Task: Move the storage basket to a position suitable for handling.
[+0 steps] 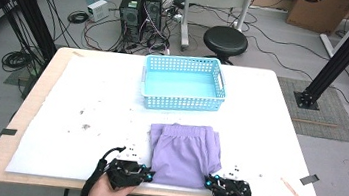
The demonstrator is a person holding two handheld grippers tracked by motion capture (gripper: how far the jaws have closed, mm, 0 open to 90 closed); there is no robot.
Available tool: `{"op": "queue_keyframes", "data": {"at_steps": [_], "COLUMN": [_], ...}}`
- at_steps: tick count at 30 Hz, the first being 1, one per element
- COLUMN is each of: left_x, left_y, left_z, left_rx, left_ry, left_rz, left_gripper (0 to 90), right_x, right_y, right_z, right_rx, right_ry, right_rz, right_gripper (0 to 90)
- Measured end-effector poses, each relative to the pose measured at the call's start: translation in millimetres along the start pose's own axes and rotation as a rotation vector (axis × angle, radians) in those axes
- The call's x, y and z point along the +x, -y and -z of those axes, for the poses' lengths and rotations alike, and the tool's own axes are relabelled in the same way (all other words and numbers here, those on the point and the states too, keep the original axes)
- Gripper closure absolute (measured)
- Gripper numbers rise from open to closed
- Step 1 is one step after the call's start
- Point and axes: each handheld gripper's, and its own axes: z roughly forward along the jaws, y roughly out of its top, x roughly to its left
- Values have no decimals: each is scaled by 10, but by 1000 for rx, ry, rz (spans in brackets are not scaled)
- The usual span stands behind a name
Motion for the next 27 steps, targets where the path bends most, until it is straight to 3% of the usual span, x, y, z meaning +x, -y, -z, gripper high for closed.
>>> {"op": "queue_keyframes", "data": {"at_steps": [1, 2, 3, 7, 13, 16, 20, 24, 27], "left_x": [3, 12, 16, 105, 326, 461, 677, 861, 1053], "left_y": [1, -2, -9, -69, -253, -342, -484, -615, -716], "left_z": [5, 16, 24, 89, 247, 304, 358, 382, 359], "left_rx": [-6, -7, -9, -42, -156, -222, -278, -314, -326], "left_ry": [-4, -13, -37, -92, -160, -172, -210, -250, -245], "left_rz": [1, -3, -1, -17, -82, -86, -54, -62, -37], "left_gripper": [713, 563, 563, 408, 347, 307, 304, 305, 305], "right_x": [1, -13, -13, -124, -417, -565, -778, -939, -1039], "right_y": [-1, -9, -9, -66, -256, -380, -560, -759, -924], "right_z": [5, 19, 19, 91, 206, 209, 157, 71, -13], "right_rx": [-2, -14, -14, -75, -220, -264, -300, -307, -301], "right_ry": [3, 18, 18, 50, 101, 139, 153, 157, 151], "right_rz": [4, 6, 6, -6, 28, 37, 46, 81, 93], "right_gripper": [800, 715, 715, 564, 467, 433, 391, 366, 339]}}
